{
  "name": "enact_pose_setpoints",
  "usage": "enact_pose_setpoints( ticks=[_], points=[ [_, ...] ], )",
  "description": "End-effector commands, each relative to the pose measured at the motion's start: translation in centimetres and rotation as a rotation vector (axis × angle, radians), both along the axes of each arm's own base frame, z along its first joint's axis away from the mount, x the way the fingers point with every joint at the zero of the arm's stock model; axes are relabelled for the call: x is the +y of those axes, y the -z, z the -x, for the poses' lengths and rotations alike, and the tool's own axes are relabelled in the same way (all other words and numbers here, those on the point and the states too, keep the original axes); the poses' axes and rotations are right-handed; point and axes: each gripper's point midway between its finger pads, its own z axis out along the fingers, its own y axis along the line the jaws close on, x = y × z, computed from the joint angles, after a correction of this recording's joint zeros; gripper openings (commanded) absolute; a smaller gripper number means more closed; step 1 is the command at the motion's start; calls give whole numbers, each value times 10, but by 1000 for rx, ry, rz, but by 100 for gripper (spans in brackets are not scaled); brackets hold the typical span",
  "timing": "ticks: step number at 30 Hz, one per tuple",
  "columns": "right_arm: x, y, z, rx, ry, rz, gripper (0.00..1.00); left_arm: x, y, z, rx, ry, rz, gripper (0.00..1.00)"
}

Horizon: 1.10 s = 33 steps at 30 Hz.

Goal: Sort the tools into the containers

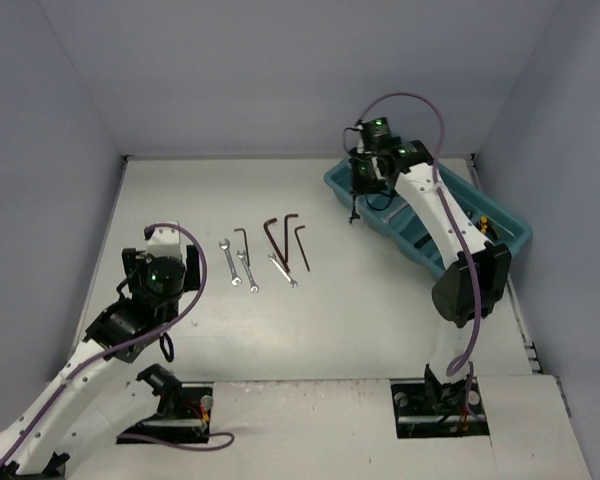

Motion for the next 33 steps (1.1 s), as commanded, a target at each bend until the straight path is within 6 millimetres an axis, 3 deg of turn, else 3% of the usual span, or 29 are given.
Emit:
enact_pose_setpoints(
  ticks=[1, 5, 10, 18, 20, 23, 25, 28, 31, 33],
  points=[
    [-87, -13, -63, -92, 320, -85, 0, -3, -11, -5, -38, -5, 34, 81],
    [-132, 7, -99, -90, 475, -150, 0, -6, -10, -6, -32, 6, 38, 81],
    [-151, 47, -127, -41, 549, -164, 0, -4, -13, -6, -41, 0, 35, 81],
    [-167, 101, -136, 40, 607, -135, 1, -5, -14, -7, -55, 17, 29, 81],
    [-171, 107, -136, 46, 608, -121, 10, -8, -13, -9, -50, 33, 23, 81],
    [-177, 99, -135, 25, 605, -91, 27, -10, -11, -10, -42, 48, 18, 81],
    [-184, 79, -133, -20, 602, -57, 38, -10, -11, -10, -43, 49, 12, 81],
    [-185, 45, -127, -82, 564, -38, 46, -8, -11, -11, -39, 44, -5, 81],
    [-168, 12, -113, -135, 468, -17, 47, -8, -10, -11, -35, 44, -10, 81],
    [-134, -12, -93, -173, 342, 13, 46, -8, -9, -11, -32, 44, -10, 81]
  ],
)
